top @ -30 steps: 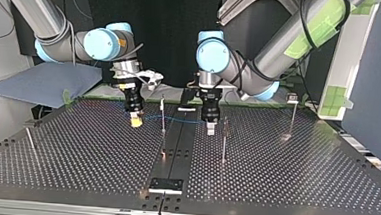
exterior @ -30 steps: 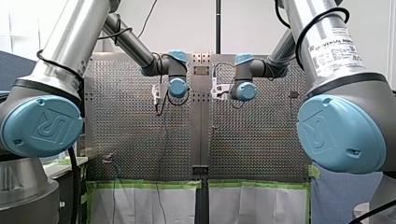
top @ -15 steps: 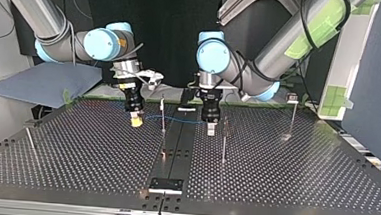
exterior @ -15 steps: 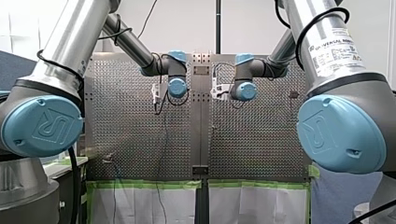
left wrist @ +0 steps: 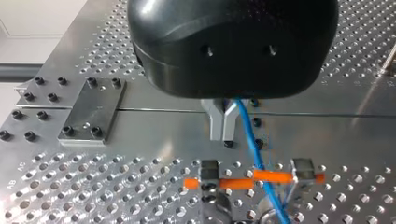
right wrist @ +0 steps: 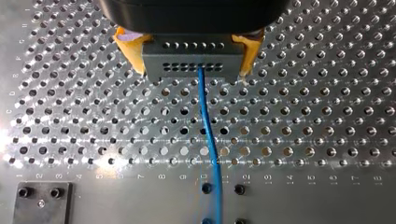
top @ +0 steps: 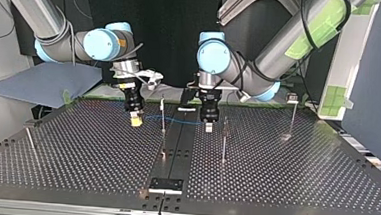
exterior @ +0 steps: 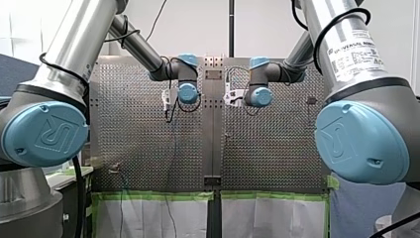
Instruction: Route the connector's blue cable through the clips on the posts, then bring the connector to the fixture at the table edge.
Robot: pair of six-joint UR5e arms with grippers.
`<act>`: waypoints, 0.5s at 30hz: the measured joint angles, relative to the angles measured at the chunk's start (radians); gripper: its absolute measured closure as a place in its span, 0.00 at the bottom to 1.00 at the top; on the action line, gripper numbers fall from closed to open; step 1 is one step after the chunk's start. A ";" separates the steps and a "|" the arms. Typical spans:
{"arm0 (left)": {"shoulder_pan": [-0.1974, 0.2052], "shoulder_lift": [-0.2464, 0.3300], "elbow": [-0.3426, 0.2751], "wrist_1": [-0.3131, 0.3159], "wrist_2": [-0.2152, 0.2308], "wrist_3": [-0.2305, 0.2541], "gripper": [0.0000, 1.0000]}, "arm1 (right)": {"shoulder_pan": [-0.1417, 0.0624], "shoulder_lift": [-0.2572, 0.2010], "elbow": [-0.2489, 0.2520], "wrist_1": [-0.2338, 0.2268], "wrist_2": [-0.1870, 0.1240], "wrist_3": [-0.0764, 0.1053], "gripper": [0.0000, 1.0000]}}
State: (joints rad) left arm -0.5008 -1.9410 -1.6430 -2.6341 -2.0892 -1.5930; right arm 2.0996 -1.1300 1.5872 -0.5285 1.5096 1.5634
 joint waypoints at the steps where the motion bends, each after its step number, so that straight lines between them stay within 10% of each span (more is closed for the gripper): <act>1: 0.000 0.000 0.000 -0.001 -0.001 0.000 1.00 | 0.000 0.000 0.000 0.000 0.000 0.000 1.00; 15: -0.016 -0.001 -0.006 0.000 0.010 0.001 1.00 | 0.000 0.000 0.000 0.010 0.000 0.000 1.00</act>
State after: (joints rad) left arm -0.5170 -1.9422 -1.6485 -2.6342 -2.0796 -1.5922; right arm 2.0998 -1.1300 1.5871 -0.5185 1.5096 1.5634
